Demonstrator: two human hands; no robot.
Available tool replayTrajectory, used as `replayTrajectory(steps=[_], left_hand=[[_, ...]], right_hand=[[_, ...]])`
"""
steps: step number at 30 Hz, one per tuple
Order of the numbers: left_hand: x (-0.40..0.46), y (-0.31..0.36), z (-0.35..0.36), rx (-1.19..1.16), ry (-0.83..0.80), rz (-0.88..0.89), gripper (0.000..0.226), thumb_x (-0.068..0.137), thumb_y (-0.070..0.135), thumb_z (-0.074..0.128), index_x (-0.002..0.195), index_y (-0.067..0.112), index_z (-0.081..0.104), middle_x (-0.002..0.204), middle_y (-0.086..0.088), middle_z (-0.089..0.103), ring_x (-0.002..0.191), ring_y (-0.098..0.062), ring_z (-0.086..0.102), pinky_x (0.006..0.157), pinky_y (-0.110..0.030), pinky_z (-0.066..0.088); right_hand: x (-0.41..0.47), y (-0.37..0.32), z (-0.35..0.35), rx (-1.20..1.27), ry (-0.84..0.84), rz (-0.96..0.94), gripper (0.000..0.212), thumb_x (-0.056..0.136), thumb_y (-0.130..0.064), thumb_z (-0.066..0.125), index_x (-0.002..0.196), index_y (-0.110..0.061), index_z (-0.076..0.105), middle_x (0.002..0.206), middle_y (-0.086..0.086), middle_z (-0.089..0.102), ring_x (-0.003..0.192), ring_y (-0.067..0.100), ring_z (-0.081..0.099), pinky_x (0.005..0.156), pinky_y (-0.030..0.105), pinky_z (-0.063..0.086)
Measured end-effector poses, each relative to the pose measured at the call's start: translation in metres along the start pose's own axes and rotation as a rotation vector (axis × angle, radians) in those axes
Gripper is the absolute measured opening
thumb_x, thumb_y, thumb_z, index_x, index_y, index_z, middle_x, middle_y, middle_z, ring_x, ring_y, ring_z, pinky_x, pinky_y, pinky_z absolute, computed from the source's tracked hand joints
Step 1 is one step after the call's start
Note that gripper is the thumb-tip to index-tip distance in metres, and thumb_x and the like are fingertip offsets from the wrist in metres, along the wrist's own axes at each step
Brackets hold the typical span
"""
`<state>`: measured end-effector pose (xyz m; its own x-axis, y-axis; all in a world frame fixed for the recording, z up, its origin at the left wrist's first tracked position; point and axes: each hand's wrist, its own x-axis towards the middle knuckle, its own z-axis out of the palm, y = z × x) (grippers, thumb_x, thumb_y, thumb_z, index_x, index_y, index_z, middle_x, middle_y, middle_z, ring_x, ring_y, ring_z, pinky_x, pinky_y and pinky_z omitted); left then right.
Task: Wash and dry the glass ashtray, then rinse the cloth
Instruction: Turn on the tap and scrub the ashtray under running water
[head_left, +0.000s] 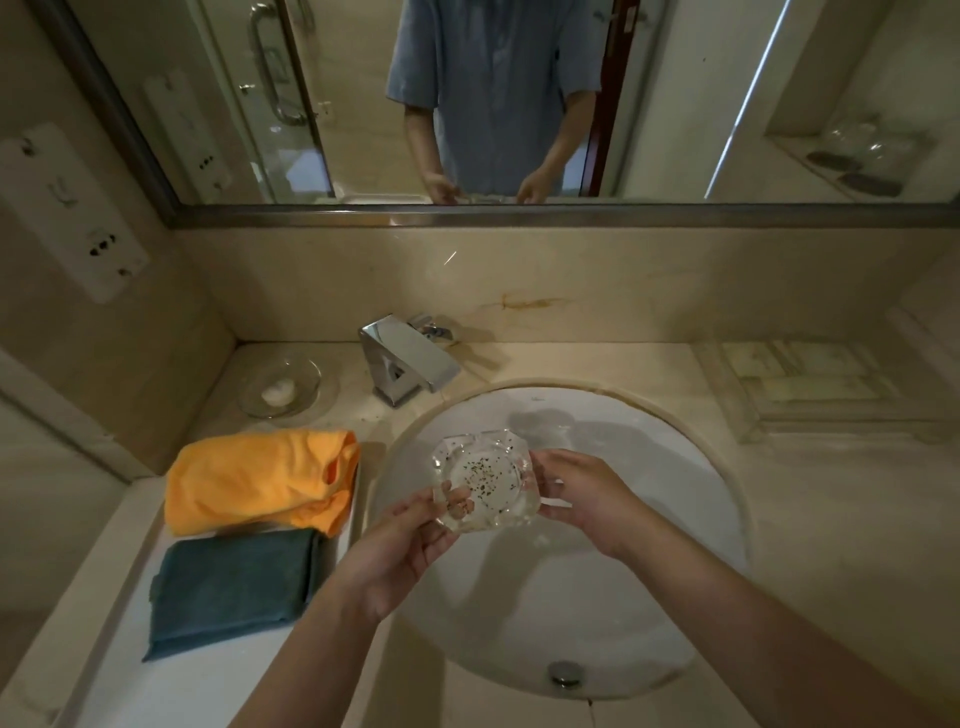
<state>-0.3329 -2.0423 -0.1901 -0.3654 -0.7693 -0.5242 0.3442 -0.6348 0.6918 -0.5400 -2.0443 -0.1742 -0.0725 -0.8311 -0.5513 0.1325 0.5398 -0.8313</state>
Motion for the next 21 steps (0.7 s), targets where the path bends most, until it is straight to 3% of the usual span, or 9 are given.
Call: replayTrajectory(steps=[4,8,10,16,21], left_hand=[[0.002,0.005,-0.004,-0.006,0.012,-0.015,0.022,0.090,0.002,0.050,0.100,0.001,0.069,0.100,-0.013,0.072,0.076,-0.012,0.071,0.065,-0.019,0.058],[0.006,0.009,-0.008,-0.040,0.053,-0.032,0.027,0.089,0.001,0.051,0.114,-0.003,0.061,0.109,-0.017,0.069,0.076,-0.013,0.071,0.062,-0.020,0.058],[0.006,0.010,-0.008,-0.054,0.070,-0.036,0.025,0.089,0.000,0.050,0.111,-0.002,0.061,0.105,-0.014,0.071,0.076,-0.013,0.072,0.061,-0.021,0.058],[0.003,0.007,-0.011,-0.080,0.138,-0.042,0.022,0.087,-0.003,0.051,0.105,0.001,0.064,0.100,-0.013,0.073,0.075,-0.014,0.071,0.057,-0.021,0.057],[-0.005,0.003,-0.009,-0.141,0.169,-0.040,0.023,0.087,-0.007,0.049,0.103,0.001,0.063,0.091,-0.013,0.074,0.070,-0.016,0.072,0.048,-0.022,0.054]], right_hand=[[0.017,-0.017,0.001,-0.032,0.052,-0.047,0.023,0.091,-0.019,0.055,0.109,-0.007,0.064,0.092,0.007,0.065,0.079,0.019,0.063,0.071,0.028,0.052],[0.042,-0.047,0.004,-0.122,0.088,-0.172,0.024,0.094,-0.018,0.051,0.114,-0.010,0.061,0.097,0.004,0.065,0.092,0.019,0.062,0.085,0.032,0.051],[0.058,-0.063,0.010,-0.187,0.081,-0.217,0.026,0.093,-0.019,0.052,0.117,-0.010,0.059,0.103,0.003,0.064,0.100,0.020,0.061,0.095,0.037,0.048],[0.108,-0.099,0.052,-0.395,0.050,-0.322,0.042,0.091,-0.017,0.056,0.131,-0.007,0.051,0.130,0.011,0.055,0.117,0.022,0.053,0.106,0.037,0.040],[0.136,-0.106,0.085,-0.471,-0.037,-0.372,0.038,0.090,-0.015,0.057,0.127,-0.009,0.057,0.109,0.003,0.063,0.099,0.014,0.053,0.090,0.026,0.039]])
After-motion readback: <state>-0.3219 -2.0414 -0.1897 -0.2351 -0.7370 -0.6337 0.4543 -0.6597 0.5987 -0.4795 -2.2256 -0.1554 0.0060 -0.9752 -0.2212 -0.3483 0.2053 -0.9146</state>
